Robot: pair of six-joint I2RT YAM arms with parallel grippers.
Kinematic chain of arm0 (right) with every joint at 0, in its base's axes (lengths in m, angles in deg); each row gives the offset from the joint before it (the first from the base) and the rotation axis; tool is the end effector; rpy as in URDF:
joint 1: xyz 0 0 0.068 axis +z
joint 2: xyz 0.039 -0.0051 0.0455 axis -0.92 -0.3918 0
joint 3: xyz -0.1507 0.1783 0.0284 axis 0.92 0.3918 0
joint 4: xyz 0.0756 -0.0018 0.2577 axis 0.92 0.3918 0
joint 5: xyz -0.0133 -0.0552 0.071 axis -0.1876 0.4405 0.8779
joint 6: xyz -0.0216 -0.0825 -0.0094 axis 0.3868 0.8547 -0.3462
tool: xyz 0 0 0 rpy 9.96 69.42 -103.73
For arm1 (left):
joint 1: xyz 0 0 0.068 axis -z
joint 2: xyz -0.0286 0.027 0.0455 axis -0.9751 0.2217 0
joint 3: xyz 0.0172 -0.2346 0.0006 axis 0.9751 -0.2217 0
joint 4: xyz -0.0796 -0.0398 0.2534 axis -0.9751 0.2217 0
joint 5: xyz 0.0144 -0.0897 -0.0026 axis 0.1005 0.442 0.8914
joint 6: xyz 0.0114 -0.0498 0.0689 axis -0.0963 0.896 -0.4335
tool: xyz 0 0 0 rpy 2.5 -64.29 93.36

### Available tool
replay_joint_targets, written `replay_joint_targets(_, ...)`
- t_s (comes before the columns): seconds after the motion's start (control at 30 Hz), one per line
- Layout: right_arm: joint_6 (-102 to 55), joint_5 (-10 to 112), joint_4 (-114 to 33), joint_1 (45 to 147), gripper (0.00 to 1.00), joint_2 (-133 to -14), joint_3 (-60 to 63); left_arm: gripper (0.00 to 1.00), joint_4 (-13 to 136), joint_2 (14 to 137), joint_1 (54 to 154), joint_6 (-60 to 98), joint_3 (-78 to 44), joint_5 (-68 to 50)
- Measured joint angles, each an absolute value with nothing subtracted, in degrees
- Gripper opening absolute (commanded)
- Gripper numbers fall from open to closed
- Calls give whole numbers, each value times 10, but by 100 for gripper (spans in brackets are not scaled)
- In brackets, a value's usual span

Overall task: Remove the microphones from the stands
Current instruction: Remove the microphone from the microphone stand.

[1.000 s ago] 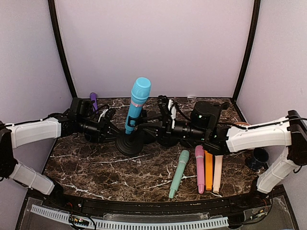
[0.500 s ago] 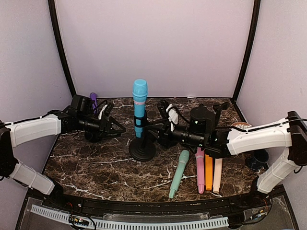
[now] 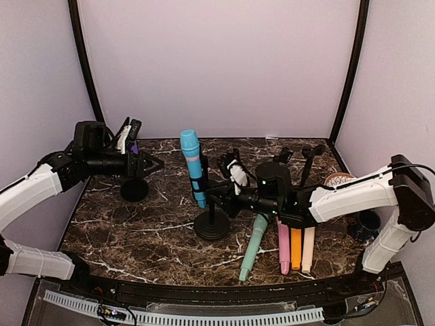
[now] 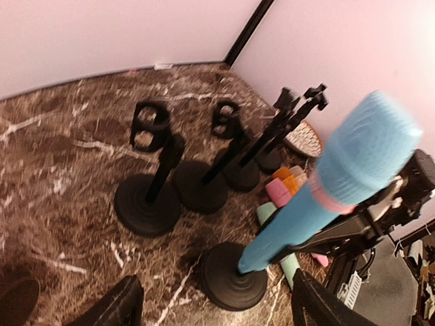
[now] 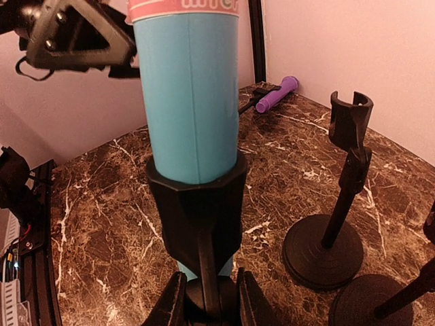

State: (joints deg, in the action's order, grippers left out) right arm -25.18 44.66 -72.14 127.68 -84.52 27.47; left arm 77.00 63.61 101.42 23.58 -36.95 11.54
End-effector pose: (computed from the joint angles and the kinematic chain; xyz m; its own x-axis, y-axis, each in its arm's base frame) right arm 0.1947 0.3505 0.1836 -0.2206 -0.1003 -0.9702 -0.8576 0.4937 0.1440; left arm 0.2657 -0.1593 0.2661 -0.5758 -0.0116 -0.8175 0.6202 0.6453 -0.4460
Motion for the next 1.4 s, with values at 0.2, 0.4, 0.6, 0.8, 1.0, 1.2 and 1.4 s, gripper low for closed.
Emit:
replay_joint_targets(0.2,-248,449,-757,1277,0,-897,268,79,686,621,1014,209,-356,200)
replay_joint_targets(0.4,-222,451,-780,1277,0,-925,262,87,627,658,1019,191,-356,271)
replay_joint_targets(0.6,-209,447,-788,1277,0,-936,260,91,591,711,1043,164,-349,284)
replay_joint_targets(0.8,-204,447,-788,1277,0,-939,255,85,591,768,1090,116,-320,264)
replay_joint_targets(1.0,-204,436,-788,1277,0,-940,255,47,568,769,1098,95,-321,208)
replay_joint_targets(1.2,-202,425,-783,1277,0,-941,252,19,541,769,1098,88,-329,193)
replay_joint_targets(1.4,-204,407,-749,1280,0,-942,234,6,534,769,1094,88,-334,207)
